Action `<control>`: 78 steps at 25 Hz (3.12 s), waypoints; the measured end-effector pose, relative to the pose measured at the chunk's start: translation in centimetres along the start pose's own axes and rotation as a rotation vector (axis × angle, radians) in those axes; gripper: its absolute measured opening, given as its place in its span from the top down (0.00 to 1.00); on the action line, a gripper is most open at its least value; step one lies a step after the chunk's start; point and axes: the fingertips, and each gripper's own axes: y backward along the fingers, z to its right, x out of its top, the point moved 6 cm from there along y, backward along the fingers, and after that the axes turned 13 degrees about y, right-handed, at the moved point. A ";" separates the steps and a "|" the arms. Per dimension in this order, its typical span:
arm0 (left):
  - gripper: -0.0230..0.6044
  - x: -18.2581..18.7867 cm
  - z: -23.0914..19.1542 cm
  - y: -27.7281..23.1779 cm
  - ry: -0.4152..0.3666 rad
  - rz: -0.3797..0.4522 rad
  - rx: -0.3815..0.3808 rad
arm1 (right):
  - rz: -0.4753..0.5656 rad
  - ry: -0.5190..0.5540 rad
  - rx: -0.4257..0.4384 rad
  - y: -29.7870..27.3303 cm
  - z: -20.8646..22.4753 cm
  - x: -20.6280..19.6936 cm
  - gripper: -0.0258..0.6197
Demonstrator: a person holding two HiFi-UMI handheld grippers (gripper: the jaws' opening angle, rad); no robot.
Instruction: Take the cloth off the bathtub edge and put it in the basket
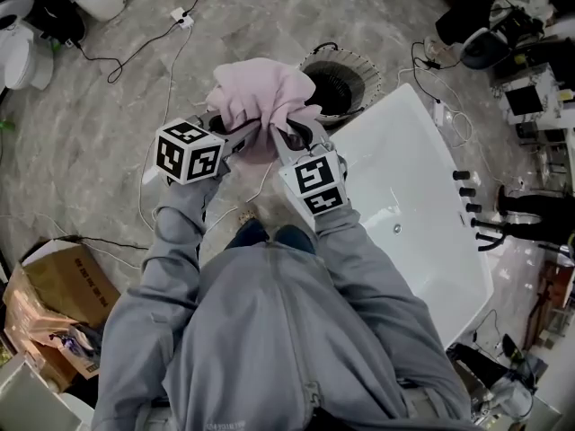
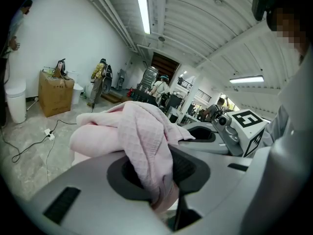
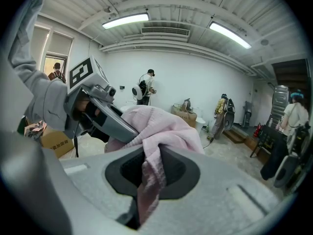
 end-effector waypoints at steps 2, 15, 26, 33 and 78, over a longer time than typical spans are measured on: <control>0.82 0.5 -0.4 -0.1 -0.003 -0.003 -0.010 | -0.005 -0.003 -0.012 -0.4 0.3 0.2 0.90; 0.82 2.0 -1.1 -0.8 -0.015 -0.028 -0.066 | -0.027 -0.038 -0.077 -1.0 1.2 0.7 0.90; 0.82 5.8 -2.8 -4.5 -0.063 -0.074 -0.125 | -0.031 -0.082 -0.160 -3.0 5.2 0.0 0.90; 0.82 8.2 -4.7 -9.1 -0.079 -0.125 -0.163 | -0.052 -0.127 -0.203 -5.1 9.1 -2.1 0.90; 0.82 27.2 -6.3 -30.8 -0.300 -0.411 -0.549 | -0.202 -0.349 -0.683 -9.6 31.4 -5.3 0.90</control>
